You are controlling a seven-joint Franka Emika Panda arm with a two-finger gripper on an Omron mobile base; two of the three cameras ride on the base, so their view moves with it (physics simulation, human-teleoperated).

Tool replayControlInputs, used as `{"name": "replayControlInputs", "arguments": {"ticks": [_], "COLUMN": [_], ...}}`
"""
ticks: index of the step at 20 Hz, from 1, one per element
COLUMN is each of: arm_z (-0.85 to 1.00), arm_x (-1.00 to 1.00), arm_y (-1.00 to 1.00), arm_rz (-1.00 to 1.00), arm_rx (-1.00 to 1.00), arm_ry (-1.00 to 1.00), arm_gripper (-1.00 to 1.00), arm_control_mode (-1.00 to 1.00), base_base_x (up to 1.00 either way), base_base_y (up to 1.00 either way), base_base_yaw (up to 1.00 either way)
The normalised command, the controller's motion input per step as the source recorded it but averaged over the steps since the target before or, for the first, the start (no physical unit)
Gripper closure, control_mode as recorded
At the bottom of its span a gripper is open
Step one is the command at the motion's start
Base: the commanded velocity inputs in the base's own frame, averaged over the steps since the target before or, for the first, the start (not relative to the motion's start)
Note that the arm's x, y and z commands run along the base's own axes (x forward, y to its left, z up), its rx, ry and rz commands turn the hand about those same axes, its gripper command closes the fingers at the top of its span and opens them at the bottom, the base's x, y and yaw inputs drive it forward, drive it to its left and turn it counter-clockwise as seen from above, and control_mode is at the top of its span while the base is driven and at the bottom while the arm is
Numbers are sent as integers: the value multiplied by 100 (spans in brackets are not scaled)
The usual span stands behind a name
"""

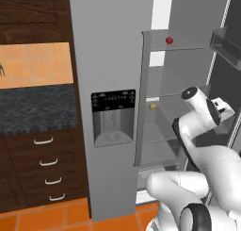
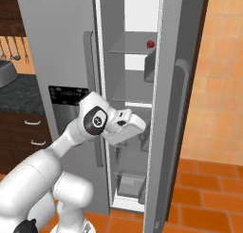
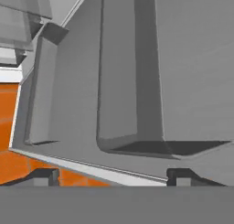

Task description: Take the strawberry from the fridge and place it on top of the pancake, located on the dining counter.

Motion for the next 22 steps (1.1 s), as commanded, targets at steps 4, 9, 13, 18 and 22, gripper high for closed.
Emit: {"name": "replayControlInputs", "arguments": {"ticks": [4,9,13,18,22], "arm_z": [-21,-50,-56,4,21], "arm_x": [38,12,5,0,-4], "arm_y": [-25,-59,-65,1,88], "arm_rz": [0,0,0,3,0], "arm_rx": [0,0,0,-2,0], "arm_ry": [13,2,0,0,8], "arm_gripper": [-100,-100,-100,-100,-100], "arm_control_mode": [-100,-100,-100,-100,-100], "base_base_x": [0,0,0,0,0], "base_base_y": [0,0,0,0,0], "base_base_yaw": [0,0,0,0,0]}}
